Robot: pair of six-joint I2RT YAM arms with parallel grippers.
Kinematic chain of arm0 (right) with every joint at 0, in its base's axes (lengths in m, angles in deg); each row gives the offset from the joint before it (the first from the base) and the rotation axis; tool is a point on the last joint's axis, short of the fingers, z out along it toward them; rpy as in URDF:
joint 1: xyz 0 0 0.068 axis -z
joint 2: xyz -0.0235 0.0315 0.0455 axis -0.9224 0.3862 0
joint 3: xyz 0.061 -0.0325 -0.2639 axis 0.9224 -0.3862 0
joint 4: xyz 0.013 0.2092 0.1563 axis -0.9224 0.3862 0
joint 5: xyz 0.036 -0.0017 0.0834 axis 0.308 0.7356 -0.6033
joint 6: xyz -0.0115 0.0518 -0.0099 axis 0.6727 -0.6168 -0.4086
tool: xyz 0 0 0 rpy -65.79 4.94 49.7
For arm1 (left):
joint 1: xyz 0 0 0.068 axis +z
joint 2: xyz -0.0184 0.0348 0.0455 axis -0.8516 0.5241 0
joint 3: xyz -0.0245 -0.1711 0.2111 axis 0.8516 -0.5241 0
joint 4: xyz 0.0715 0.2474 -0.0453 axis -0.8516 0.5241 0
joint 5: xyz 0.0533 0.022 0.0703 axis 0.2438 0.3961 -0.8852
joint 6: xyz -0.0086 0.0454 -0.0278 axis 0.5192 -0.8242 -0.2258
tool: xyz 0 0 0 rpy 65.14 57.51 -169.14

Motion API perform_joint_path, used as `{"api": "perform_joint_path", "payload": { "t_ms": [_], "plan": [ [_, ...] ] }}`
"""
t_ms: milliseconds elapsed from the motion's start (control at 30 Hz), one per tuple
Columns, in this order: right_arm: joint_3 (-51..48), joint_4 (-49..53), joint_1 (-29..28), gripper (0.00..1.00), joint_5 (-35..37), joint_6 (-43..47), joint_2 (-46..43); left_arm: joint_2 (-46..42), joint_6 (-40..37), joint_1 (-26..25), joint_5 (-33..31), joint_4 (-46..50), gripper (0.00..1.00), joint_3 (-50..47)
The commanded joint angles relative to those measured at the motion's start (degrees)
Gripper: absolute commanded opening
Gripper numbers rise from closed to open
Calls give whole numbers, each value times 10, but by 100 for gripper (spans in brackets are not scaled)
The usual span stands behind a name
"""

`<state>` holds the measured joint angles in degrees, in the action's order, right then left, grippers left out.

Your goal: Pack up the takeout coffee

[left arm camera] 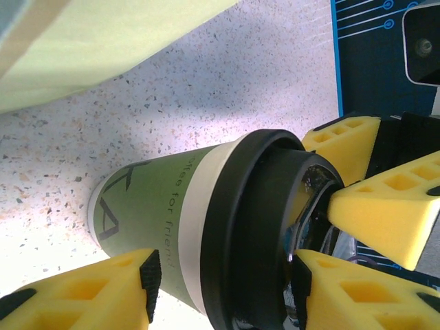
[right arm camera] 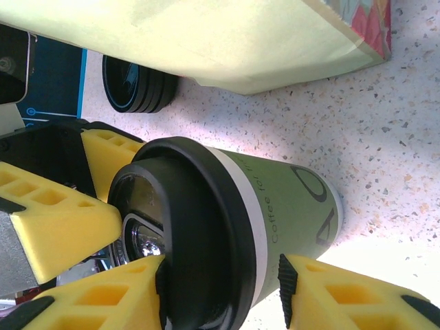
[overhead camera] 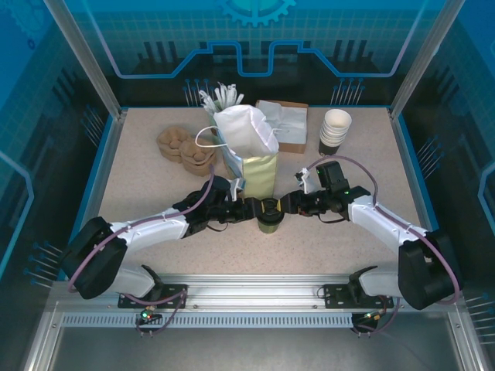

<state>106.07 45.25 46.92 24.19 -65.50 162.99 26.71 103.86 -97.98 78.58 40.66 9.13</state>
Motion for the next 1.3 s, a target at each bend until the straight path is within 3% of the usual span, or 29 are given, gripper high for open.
{"api": "perform_joint_path", "payload": {
  "t_ms": [0, 600, 1267],
  "plan": [
    [3, 5, -9, 45, 7, 2, 11, 12, -4, -1, -2, 4, 51, -4],
    [-20, -4, -9, 41, 14, -9, 21, 23, 0, -1, -9, -18, 42, -41],
    [-54, -20, -9, 42, 21, -23, 11, 14, 6, -1, -8, -32, 41, -70]
  ]
}}
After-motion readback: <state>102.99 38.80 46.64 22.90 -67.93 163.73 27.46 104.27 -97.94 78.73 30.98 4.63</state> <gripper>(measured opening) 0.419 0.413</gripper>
